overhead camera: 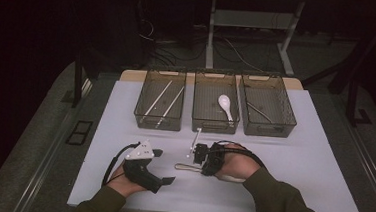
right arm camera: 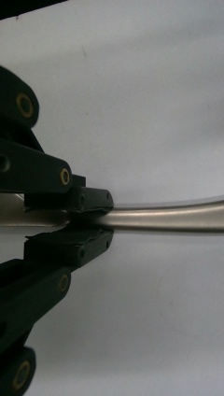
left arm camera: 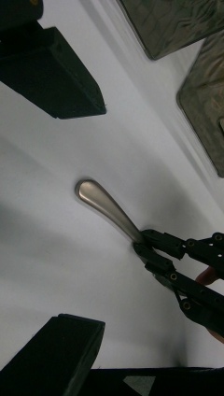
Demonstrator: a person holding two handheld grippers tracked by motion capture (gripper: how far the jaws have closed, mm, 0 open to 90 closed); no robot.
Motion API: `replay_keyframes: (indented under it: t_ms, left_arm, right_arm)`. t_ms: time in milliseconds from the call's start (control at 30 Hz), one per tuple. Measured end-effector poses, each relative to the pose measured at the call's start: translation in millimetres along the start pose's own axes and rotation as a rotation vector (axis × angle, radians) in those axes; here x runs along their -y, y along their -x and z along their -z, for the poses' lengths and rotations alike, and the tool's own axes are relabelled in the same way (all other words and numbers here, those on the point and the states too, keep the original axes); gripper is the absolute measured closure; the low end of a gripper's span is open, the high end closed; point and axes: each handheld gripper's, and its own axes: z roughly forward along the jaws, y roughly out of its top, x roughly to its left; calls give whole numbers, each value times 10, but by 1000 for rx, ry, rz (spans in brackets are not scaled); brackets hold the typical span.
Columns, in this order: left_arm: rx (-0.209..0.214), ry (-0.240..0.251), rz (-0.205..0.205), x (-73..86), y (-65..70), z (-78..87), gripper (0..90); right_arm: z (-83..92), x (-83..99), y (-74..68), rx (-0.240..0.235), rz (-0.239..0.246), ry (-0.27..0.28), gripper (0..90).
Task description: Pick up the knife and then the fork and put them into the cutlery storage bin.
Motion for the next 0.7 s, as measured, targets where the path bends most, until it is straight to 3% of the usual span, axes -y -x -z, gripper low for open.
replay_keyframes:
  t_ms: [233,400,700]
  left_arm:
    - [0,6,6,2,3,1,0]
    - [0,3,6,3,-1,3,0]
    - [0,0,5,6,-3,0,0]
  right_arm:
    - [5,-20,-10,10,-5,-18,794]
    - [23,61,35,-23,-44,37,794]
    - [180,327,189,-32,-139,161,794]
